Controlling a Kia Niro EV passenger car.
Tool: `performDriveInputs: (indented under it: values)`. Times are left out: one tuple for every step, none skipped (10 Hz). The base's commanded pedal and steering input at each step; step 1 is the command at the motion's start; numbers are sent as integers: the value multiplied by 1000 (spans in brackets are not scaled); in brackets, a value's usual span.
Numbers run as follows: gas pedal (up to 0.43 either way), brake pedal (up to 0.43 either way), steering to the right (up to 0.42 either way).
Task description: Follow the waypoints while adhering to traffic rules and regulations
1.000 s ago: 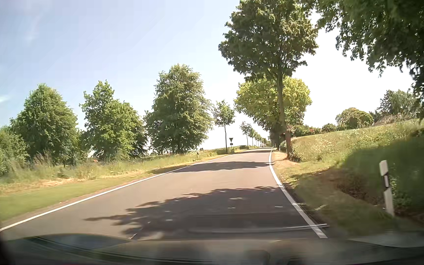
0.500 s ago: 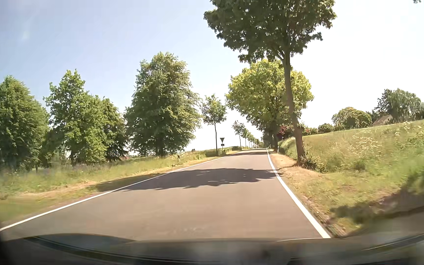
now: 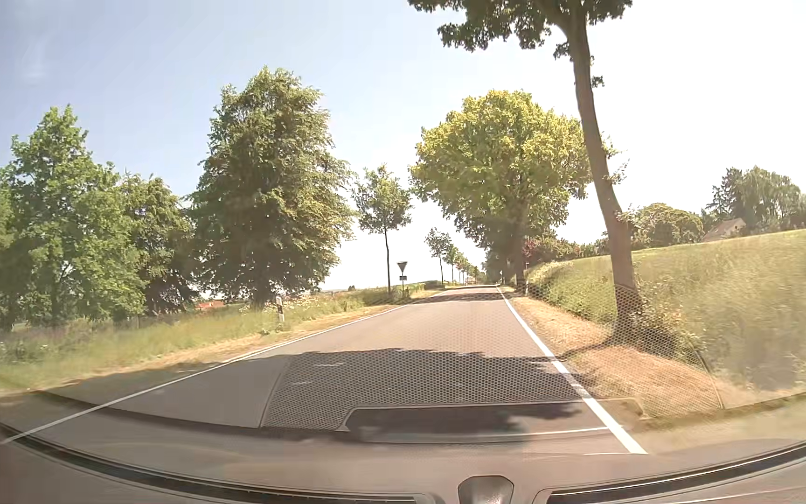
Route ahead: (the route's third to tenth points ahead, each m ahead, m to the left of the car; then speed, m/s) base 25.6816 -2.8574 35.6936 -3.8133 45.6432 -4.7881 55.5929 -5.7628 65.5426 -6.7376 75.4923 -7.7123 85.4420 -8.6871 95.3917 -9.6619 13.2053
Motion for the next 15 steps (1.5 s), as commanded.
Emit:
performDriveInputs:
  values:
    - [260, 6, 22]
    - [260, 6, 23]
    - [260, 6, 23]
    - [260, 12, 23]
    - [260, 6, 22]
    - [260, 12, 23]
    - [260, 6, 23]
    - [260, 6, 23]
    - [260, 6, 23]
    - [260, 6, 22]
    - [260, 6, 21]
    - [260, 6, 19]
    - [260, 6, 15]
    - [260, 6, 11]
    - [260, 6, 9]
